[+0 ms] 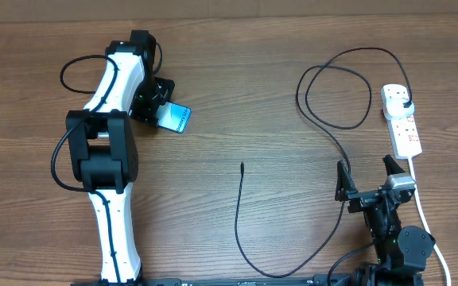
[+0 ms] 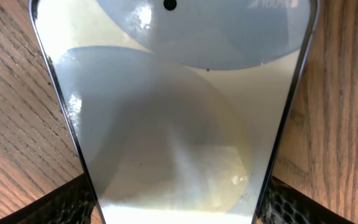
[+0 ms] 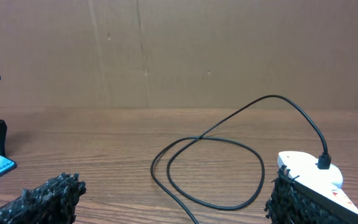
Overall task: Plug charger to phone and switch on socket
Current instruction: 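Close the left gripper on the phone's sides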
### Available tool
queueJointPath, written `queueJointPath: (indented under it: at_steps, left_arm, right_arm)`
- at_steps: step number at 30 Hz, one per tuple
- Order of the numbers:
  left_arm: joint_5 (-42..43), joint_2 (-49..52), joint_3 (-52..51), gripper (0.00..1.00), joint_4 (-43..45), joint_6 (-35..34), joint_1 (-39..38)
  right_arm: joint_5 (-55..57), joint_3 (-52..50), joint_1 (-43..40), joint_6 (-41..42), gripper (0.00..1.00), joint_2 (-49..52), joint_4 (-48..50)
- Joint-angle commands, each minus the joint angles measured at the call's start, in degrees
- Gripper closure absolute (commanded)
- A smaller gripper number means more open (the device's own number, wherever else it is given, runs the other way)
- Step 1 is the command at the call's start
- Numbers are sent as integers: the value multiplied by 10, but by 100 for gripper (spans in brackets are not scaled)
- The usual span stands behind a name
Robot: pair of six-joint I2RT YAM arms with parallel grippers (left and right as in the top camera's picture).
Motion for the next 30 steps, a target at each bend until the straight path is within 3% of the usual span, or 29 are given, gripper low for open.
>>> queueJointPath:
  at_steps: [1,24,30]
  left_arm:
    - [-5,20,-21,17,-4,1,-5]
    - [-5,20,-21,36,-4,1,-5]
    - [-5,20,-21,53,-4,1,-5]
  right_arm:
    - [6,-6,4,2,0,-5,3]
    - [6,-6,4,2,0,-5,3]
    - [6,-6,4,2,0,-5,3]
